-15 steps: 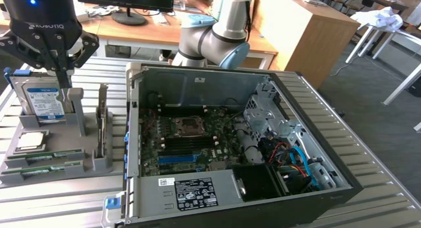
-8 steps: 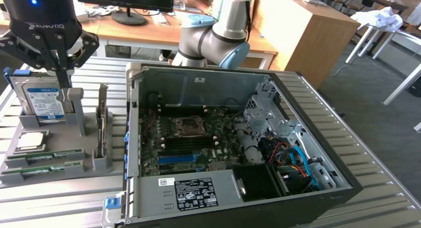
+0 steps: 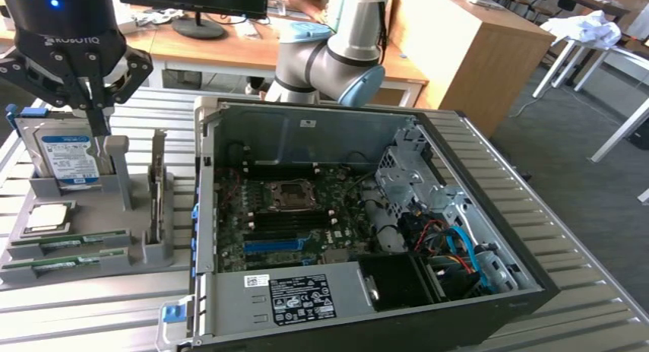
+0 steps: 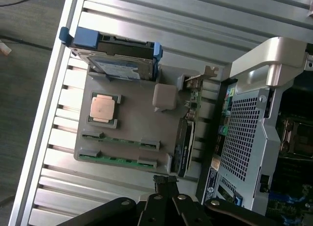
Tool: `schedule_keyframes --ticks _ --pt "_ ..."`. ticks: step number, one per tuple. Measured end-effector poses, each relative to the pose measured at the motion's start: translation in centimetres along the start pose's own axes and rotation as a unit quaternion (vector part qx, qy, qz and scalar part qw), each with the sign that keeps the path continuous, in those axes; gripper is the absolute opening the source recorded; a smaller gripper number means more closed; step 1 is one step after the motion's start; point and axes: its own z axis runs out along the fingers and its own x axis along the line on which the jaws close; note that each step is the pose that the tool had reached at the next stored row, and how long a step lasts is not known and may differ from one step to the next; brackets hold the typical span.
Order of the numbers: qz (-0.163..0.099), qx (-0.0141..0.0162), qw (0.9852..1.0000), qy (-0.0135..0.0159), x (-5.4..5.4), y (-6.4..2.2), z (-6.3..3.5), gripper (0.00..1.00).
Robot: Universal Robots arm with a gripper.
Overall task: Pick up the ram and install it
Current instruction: 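Pick up the ram and move it above insertion slot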
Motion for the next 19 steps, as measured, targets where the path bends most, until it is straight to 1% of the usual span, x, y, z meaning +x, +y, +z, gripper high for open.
schedule_keyframes --ticks 10,19 --pt "-0.020 -0.0005 0.9998 0.0009 0.00 0.00 0.00 0.10" --pt "-0.037 -0.0009 0.9993 0.0017 0.00 0.00 0.00 0.10"
